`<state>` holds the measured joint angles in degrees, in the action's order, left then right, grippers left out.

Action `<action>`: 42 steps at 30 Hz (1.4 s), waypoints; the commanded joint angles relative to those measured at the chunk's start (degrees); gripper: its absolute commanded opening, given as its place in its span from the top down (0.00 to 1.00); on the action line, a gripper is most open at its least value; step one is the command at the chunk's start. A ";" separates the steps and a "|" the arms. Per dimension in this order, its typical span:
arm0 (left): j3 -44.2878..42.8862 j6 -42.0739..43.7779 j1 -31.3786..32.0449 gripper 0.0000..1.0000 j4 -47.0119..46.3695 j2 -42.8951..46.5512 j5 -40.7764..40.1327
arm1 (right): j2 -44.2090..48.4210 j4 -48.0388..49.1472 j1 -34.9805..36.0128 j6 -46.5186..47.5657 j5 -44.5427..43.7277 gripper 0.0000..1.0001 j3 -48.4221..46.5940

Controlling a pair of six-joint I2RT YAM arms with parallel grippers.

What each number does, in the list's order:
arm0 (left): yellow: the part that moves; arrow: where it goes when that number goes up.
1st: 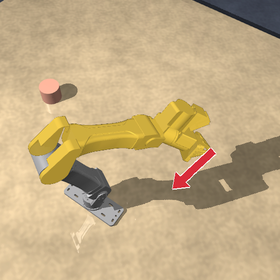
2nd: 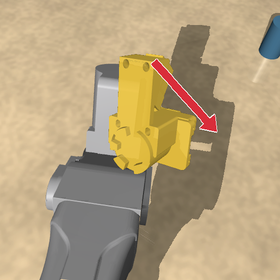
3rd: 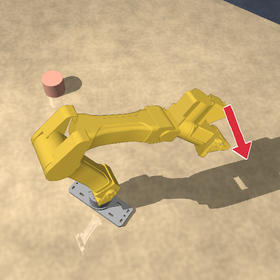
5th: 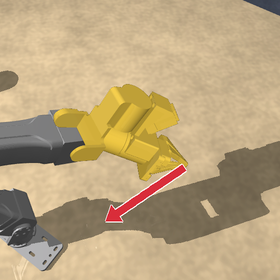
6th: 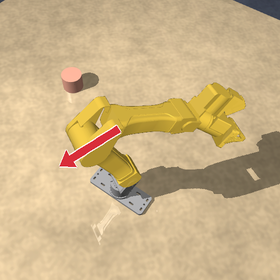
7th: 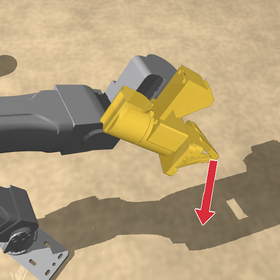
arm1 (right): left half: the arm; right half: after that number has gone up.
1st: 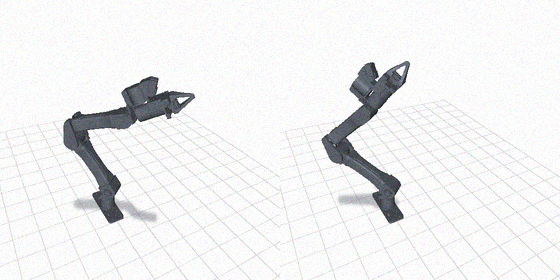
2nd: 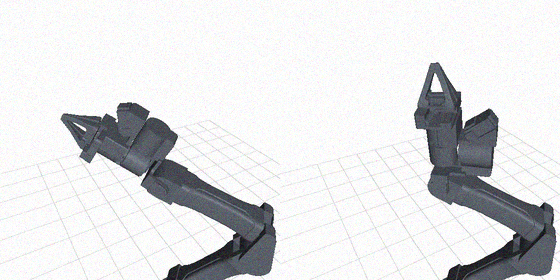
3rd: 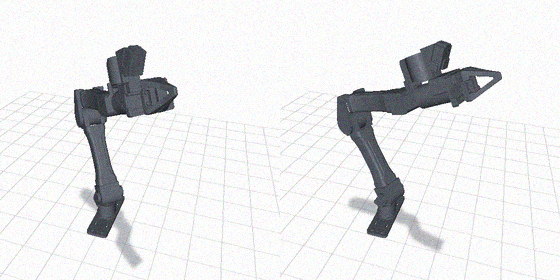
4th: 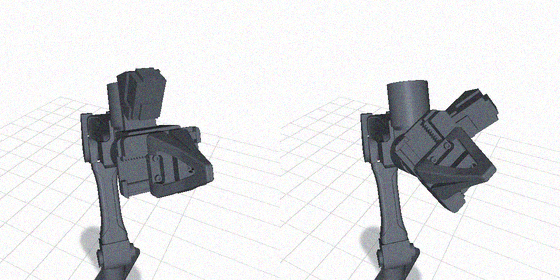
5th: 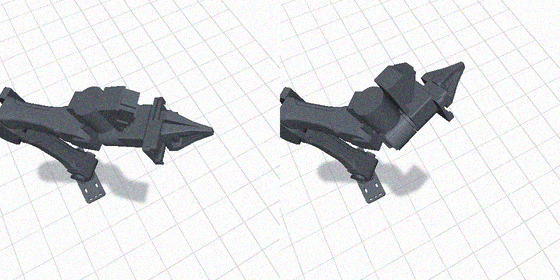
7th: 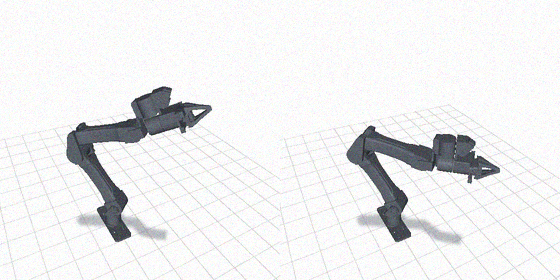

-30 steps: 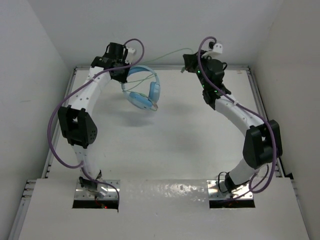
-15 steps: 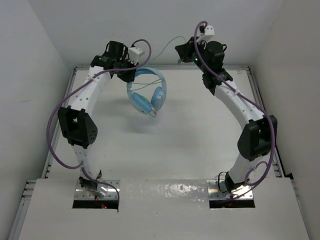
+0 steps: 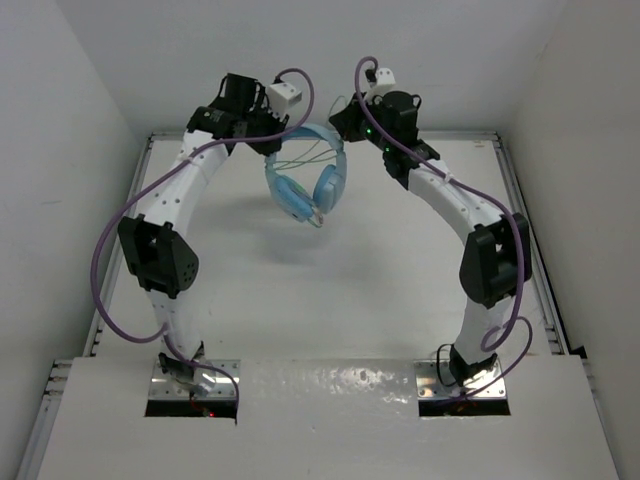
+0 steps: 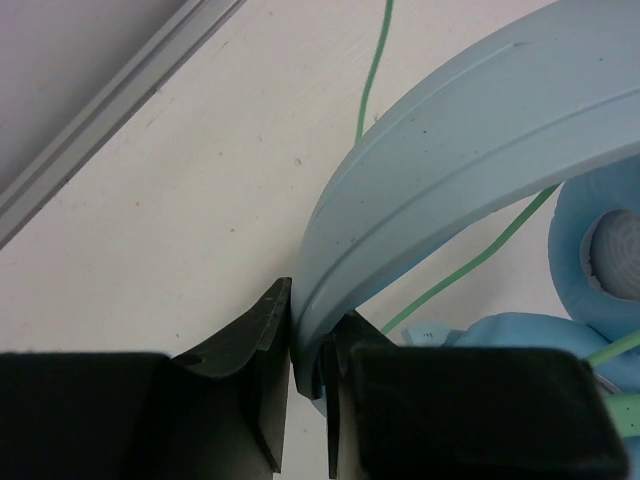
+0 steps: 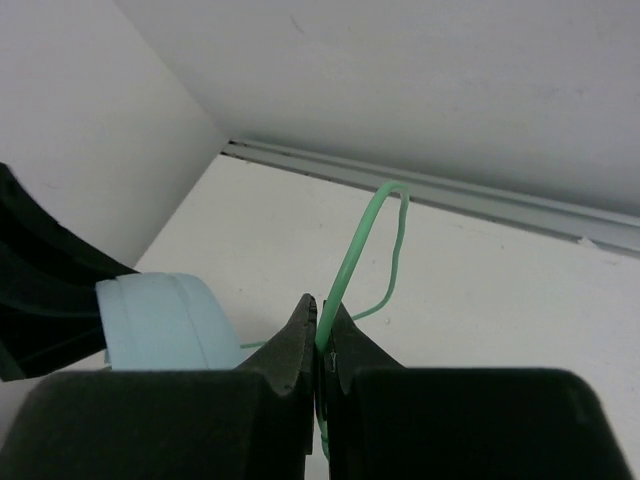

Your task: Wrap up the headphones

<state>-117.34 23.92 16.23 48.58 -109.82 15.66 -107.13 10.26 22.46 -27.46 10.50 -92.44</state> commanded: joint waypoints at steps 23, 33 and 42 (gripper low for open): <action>2.29 -4.41 0.38 1.00 -3.40 3.65 -24.01 | 19.42 0.73 -12.17 0.74 -9.45 1.00 18.88; 0.62 -7.05 -0.94 1.00 -2.52 4.53 -21.72 | 21.00 -1.82 -19.11 -2.94 -9.19 1.00 27.14; 5.10 -9.14 -0.59 1.00 -4.88 3.47 -24.00 | 24.34 -2.60 -15.97 0.03 -8.04 1.00 23.55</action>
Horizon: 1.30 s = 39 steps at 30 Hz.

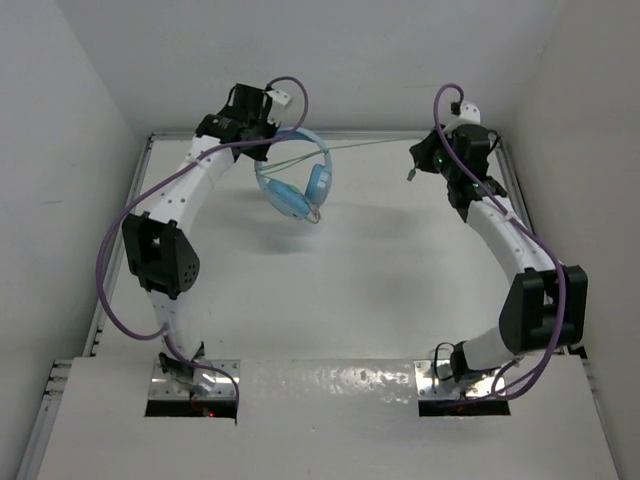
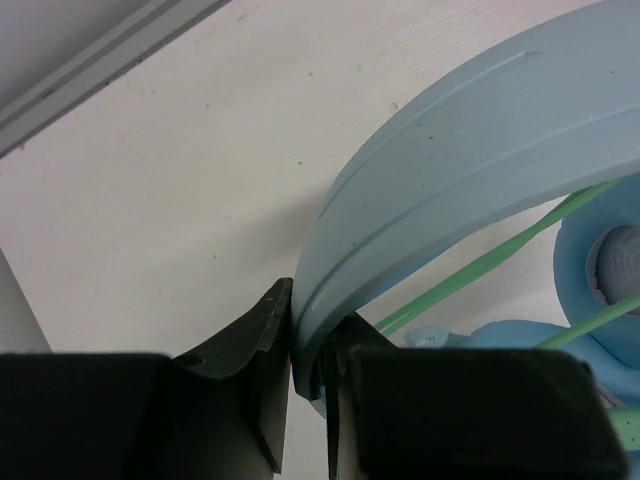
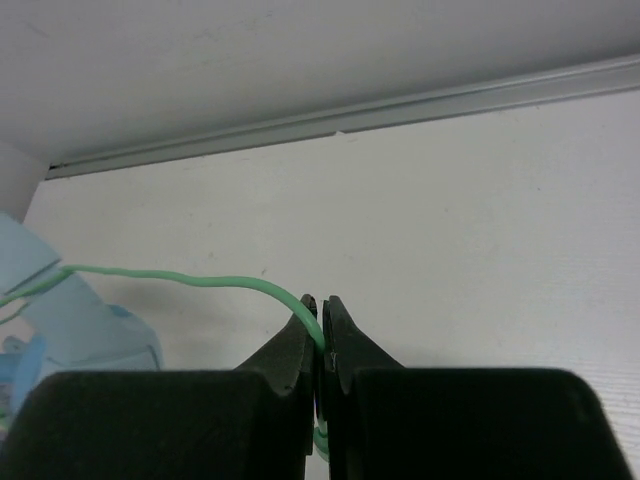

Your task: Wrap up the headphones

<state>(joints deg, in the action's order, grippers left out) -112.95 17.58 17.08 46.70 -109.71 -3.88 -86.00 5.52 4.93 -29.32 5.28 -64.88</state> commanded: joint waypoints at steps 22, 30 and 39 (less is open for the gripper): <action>-19.68 -28.13 -2.67 1.00 -0.02 -8.59 -7.74 | -21.75 14.26 44.91 4.18 8.36 1.00 -17.65; -17.13 -28.83 -2.67 1.00 0.94 -6.74 0.80 | -29.75 9.34 44.90 8.66 0.09 1.00 -25.80; -15.64 -33.40 -4.34 1.00 3.49 -7.01 9.93 | -28.79 3.01 44.91 11.12 -5.10 0.46 -20.64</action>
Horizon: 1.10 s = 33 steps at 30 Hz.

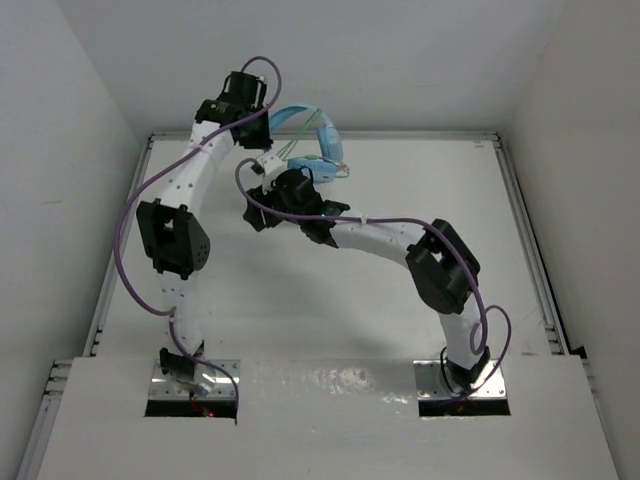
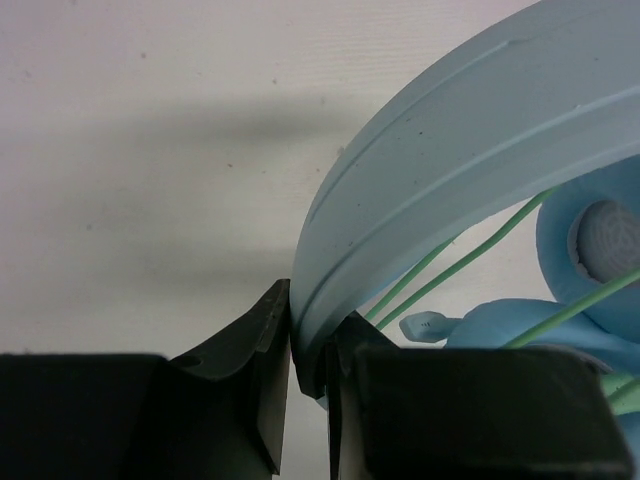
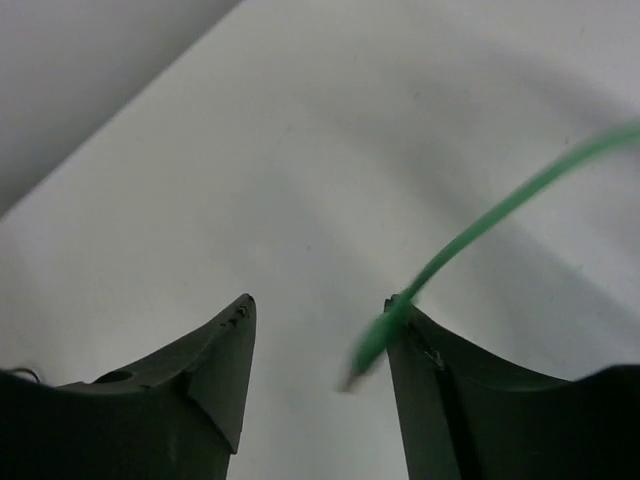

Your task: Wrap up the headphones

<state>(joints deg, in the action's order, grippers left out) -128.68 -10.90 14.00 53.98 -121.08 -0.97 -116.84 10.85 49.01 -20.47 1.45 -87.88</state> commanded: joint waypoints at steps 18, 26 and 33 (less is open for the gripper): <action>-0.69 -5.80 -1.96 1.00 -7.31 5.32 5.89 | 13.19 -2.24 0.91 7.55 3.47 0.01 25.37; 0.62 -8.00 -3.19 1.00 -7.39 4.80 12.03 | 28.57 -1.98 0.82 14.83 -4.53 0.06 42.41; 3.61 -8.88 -3.28 1.00 -7.83 4.62 17.84 | 47.47 -6.53 0.73 15.90 -9.79 0.75 44.12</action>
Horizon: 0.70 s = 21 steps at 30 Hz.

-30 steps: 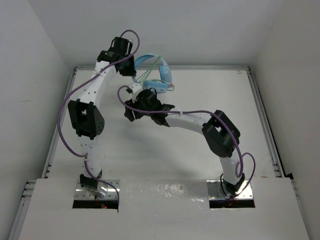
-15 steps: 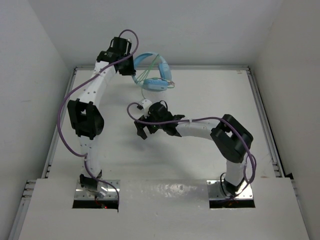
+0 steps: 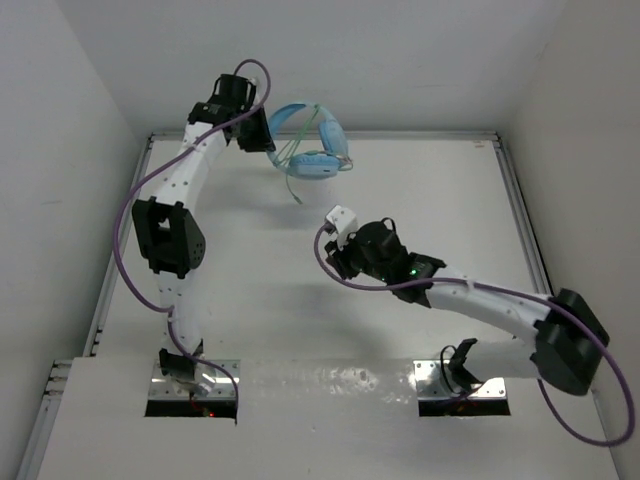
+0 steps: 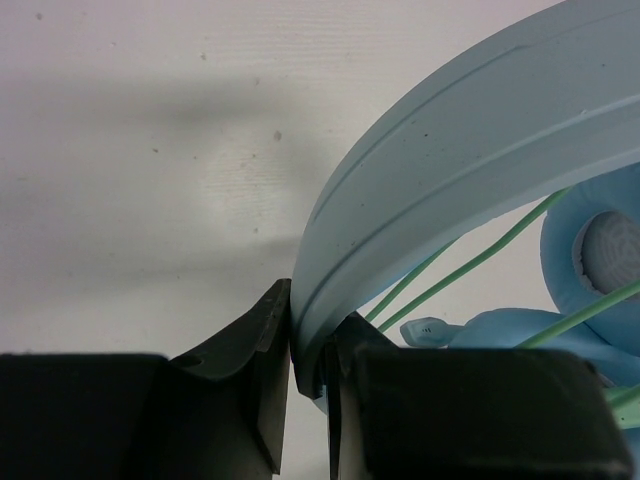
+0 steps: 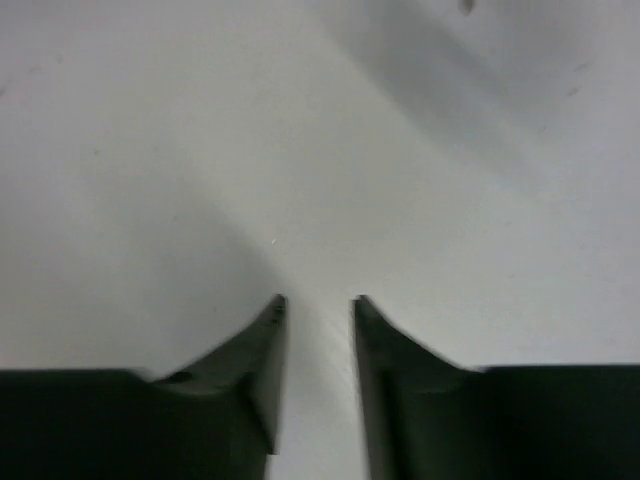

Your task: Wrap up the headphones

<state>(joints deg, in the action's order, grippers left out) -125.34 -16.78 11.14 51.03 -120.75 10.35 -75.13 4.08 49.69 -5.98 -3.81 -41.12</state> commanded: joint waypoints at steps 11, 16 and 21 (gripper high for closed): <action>7.82 -1.42 0.73 1.00 -4.00 6.05 10.83 | -5.70 -22.85 -15.76 -11.51 -7.97 0.28 -42.69; 10.03 -1.77 1.52 1.00 -4.18 7.54 11.10 | -18.27 -29.12 -17.34 -10.45 -6.92 0.21 -55.62; 9.94 -1.86 2.75 1.00 -4.71 8.34 9.95 | -24.89 -30.62 -18.58 -11.25 -4.80 0.20 -59.95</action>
<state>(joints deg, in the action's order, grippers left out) -114.28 -16.84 12.69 50.13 -118.87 17.08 -97.89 -22.09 32.10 -15.77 -10.11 -97.97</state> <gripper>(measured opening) 0.134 0.797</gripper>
